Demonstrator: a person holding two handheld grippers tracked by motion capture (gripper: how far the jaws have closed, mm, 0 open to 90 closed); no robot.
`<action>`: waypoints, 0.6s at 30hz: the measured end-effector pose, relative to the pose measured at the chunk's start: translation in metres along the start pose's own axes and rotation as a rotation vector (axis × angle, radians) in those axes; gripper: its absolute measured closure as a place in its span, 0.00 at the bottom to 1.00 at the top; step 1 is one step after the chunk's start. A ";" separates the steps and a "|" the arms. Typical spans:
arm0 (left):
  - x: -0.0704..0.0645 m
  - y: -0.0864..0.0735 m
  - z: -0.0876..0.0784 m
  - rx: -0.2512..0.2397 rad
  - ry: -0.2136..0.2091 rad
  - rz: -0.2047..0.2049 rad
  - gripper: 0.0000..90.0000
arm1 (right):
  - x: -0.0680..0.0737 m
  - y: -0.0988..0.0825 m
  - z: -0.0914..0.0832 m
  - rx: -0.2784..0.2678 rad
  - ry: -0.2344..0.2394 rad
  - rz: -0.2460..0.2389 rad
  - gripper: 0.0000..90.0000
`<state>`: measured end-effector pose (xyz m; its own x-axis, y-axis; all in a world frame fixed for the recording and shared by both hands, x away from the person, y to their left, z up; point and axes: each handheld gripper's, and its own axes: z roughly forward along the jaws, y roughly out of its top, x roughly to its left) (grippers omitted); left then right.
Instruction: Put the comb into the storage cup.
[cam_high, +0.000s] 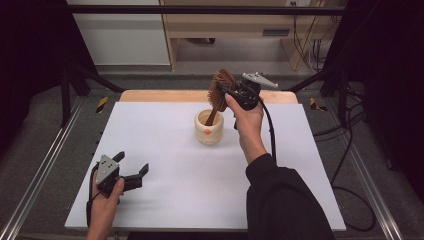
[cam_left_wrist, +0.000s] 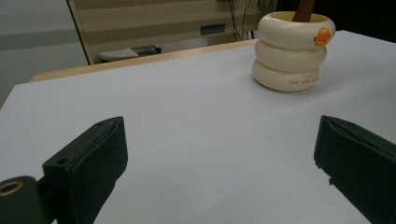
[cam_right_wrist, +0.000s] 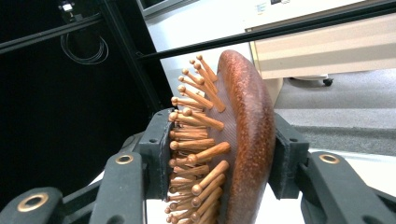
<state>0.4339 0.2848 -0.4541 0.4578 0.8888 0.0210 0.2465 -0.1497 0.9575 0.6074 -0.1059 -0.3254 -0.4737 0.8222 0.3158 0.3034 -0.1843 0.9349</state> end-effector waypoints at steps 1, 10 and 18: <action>0.000 0.000 0.000 0.000 0.000 0.000 0.03 | 0.000 -0.001 0.000 0.000 -0.001 0.001 0.56; 0.000 0.000 0.000 0.000 -0.001 -0.002 0.03 | 0.000 -0.004 0.001 0.008 0.000 0.001 0.56; 0.000 0.000 0.000 -0.002 -0.002 -0.002 0.03 | 0.000 -0.008 0.003 0.016 -0.005 0.002 0.56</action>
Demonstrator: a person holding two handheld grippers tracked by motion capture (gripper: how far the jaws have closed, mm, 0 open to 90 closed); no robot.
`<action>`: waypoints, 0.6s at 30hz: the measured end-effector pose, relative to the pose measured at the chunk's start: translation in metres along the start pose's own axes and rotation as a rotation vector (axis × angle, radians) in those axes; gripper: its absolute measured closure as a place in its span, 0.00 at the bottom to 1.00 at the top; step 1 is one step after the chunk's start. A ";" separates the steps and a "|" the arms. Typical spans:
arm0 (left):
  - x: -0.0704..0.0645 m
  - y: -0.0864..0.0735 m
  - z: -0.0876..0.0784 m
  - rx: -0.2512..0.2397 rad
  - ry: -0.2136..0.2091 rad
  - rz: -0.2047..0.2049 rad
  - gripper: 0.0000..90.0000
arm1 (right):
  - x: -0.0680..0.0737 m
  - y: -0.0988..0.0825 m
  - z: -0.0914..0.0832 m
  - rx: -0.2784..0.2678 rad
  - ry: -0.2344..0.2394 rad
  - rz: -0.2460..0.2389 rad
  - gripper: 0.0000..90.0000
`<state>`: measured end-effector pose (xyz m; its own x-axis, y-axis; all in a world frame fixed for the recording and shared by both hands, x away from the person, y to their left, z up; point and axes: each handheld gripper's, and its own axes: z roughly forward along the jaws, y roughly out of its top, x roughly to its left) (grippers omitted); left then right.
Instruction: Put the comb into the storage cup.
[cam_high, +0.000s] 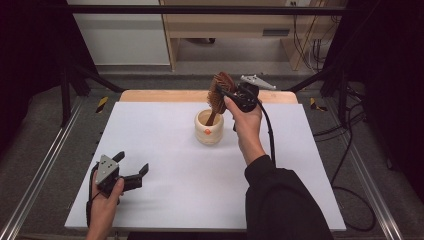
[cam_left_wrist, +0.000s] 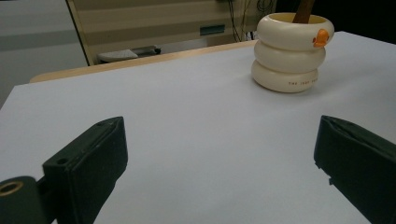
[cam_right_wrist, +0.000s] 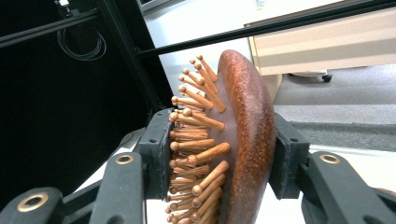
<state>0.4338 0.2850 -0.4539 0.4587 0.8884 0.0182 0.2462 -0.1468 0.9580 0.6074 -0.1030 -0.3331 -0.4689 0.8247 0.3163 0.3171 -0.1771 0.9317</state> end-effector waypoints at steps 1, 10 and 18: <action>0.000 0.000 0.000 0.000 0.000 0.000 0.03 | 0.000 0.000 0.000 0.001 0.000 -0.002 0.56; 0.000 0.000 0.000 0.001 -0.001 0.001 0.03 | 0.001 -0.004 0.002 0.006 0.008 0.000 0.56; 0.000 0.000 0.000 -0.001 0.001 -0.005 0.03 | 0.000 -0.010 0.004 0.024 0.002 -0.002 0.56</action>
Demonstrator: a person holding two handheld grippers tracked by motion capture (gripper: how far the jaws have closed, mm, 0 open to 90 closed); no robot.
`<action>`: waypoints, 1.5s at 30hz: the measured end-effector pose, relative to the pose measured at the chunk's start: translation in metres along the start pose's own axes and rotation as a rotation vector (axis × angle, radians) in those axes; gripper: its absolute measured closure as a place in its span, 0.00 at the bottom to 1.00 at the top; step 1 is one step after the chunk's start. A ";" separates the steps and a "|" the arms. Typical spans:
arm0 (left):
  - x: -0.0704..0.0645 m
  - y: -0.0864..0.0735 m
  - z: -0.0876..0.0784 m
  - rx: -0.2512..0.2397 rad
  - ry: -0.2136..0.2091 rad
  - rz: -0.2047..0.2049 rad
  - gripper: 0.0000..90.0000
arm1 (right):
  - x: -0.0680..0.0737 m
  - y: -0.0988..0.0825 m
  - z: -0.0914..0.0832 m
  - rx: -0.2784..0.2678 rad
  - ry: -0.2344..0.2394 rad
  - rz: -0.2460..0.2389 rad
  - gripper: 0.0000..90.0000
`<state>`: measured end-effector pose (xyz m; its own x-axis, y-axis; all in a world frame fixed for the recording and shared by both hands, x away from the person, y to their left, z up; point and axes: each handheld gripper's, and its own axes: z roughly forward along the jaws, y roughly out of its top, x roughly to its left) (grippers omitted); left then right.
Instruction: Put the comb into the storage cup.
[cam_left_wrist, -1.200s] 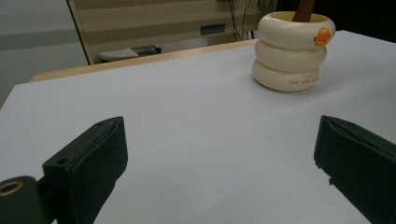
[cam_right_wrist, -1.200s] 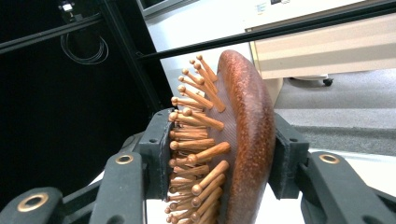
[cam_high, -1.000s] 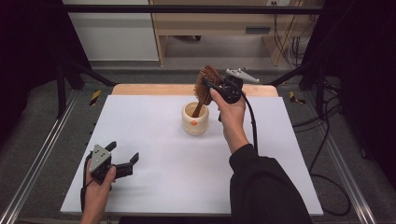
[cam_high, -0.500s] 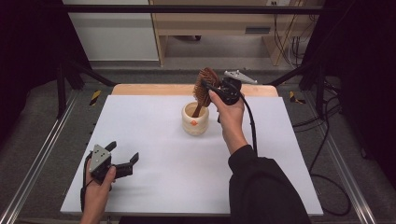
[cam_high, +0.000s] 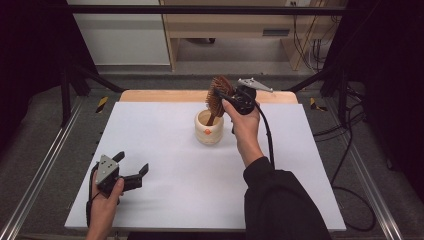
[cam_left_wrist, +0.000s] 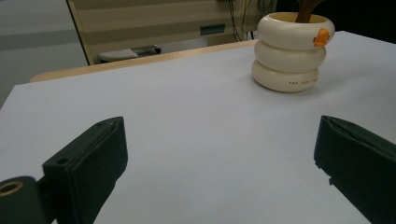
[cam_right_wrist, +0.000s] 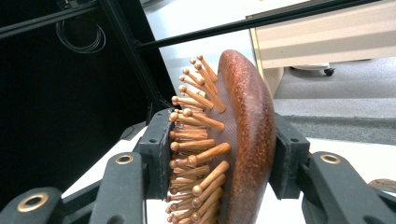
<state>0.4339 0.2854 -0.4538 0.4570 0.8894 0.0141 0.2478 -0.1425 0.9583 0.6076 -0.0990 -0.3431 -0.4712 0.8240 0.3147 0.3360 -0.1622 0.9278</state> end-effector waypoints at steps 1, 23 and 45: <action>0.000 0.000 0.000 0.000 0.001 0.000 0.03 | -0.001 -0.001 0.000 -0.002 0.000 0.006 0.56; 0.000 0.000 -0.001 -0.005 0.000 -0.001 0.03 | -0.003 -0.007 0.005 -0.002 0.002 0.047 0.56; 0.000 0.000 0.000 -0.003 -0.002 -0.001 0.03 | -0.006 -0.012 0.008 0.007 0.016 0.081 0.55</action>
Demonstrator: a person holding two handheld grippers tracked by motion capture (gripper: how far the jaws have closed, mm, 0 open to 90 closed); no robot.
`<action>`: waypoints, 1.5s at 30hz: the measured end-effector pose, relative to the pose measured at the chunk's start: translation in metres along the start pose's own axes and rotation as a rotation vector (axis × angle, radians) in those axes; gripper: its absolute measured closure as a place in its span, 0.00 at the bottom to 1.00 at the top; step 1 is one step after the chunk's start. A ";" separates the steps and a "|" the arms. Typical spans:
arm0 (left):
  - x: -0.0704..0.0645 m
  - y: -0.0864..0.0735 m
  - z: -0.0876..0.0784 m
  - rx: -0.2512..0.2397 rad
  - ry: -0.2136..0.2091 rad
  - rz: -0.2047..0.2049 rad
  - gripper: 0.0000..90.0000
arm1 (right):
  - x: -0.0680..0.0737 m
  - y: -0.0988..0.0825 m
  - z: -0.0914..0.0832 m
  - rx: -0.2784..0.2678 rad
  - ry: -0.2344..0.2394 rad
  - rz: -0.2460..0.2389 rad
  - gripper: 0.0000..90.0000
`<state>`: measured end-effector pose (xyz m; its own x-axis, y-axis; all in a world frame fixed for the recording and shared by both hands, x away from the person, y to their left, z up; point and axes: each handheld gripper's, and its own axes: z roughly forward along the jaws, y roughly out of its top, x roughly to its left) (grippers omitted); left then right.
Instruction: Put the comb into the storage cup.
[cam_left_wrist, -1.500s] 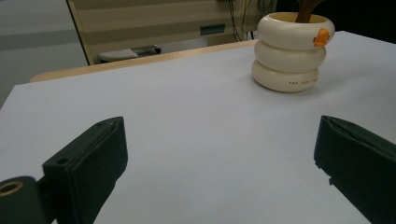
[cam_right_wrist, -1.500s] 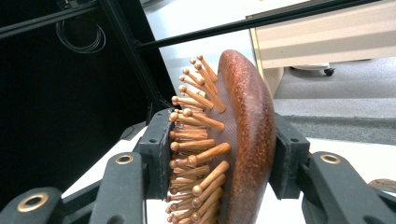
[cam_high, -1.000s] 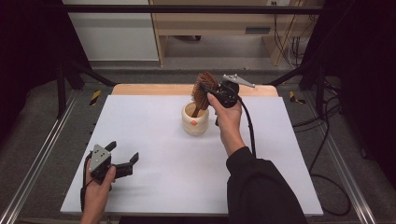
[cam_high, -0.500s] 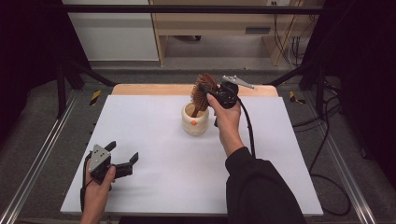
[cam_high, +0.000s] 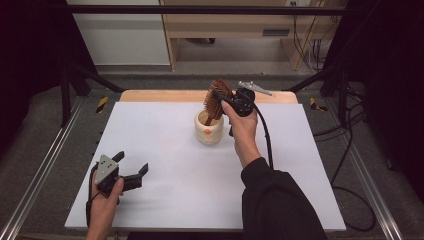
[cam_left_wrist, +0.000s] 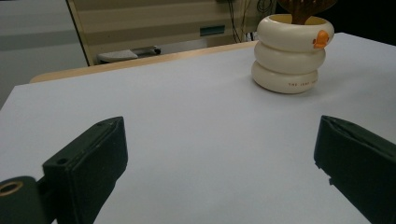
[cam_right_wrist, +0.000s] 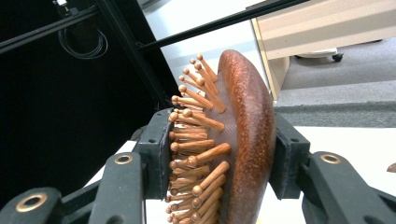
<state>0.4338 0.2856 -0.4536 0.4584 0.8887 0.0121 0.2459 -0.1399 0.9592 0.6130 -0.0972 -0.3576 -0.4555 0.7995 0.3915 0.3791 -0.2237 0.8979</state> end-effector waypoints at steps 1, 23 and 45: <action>0.000 0.000 0.000 0.000 0.000 0.000 0.03 | 0.000 0.000 0.000 -0.001 0.001 -0.001 0.55; -0.001 0.000 0.001 0.006 -0.004 0.004 0.03 | -0.004 -0.005 0.002 0.002 0.006 0.028 0.55; -0.001 0.000 0.001 0.007 -0.005 0.002 0.03 | -0.008 -0.005 0.001 0.002 0.008 0.053 0.55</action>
<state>0.4344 0.2845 -0.4542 0.4630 0.8863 0.0130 0.2510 -0.1451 0.9570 0.6154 -0.1025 -0.3656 -0.4414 0.7817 0.4406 0.4046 -0.2649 0.8753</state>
